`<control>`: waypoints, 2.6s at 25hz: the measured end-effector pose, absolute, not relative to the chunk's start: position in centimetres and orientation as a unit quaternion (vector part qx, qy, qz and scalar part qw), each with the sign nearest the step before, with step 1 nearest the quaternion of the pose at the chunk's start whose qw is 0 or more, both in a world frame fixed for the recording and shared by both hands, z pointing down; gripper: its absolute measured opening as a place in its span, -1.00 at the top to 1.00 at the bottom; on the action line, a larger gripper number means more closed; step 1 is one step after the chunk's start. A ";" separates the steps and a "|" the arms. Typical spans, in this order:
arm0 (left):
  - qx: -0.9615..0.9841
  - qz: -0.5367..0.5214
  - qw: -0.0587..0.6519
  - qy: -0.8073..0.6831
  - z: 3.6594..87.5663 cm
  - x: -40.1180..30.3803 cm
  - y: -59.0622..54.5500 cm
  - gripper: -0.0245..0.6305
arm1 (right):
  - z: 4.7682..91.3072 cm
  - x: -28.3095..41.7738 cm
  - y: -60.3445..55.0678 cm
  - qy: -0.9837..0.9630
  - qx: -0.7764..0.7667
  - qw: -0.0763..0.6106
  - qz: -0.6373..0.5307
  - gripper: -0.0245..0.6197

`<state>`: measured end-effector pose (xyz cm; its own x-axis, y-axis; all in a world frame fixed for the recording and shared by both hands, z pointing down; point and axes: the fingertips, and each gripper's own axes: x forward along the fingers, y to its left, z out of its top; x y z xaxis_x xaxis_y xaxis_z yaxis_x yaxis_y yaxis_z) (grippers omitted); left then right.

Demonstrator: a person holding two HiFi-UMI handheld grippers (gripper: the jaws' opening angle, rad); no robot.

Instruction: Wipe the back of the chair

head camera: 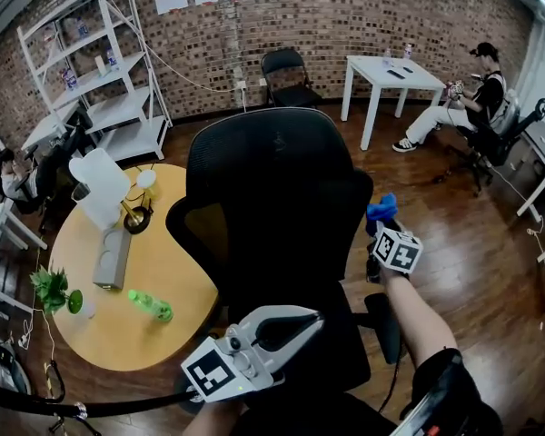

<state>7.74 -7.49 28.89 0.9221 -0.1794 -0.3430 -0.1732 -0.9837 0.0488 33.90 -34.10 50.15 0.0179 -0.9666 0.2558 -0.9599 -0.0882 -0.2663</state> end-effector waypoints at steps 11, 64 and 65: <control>0.970 -0.186 0.003 -0.159 28.5 2.4 -7.4 0.91 | 53.0 12.8 -35.7 0.788 -0.580 -0.061 -0.197 0.76; 0.978 -0.135 0.034 -0.158 32.4 7.2 -8.6 0.91 | 62.3 12.5 -33.8 0.843 -0.471 -0.110 -0.236 0.76; 0.978 -0.136 0.034 -0.152 32.4 7.7 -8.6 0.91 | 62.4 13.6 -33.8 0.837 -0.480 -0.109 -0.238 0.76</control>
<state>7.71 -8.55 32.42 0.9169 -0.3070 -0.2551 -0.2884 -0.9514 0.1085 13.60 -33.83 62.41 -0.5159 -0.7512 0.4117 -0.8554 0.4263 -0.2941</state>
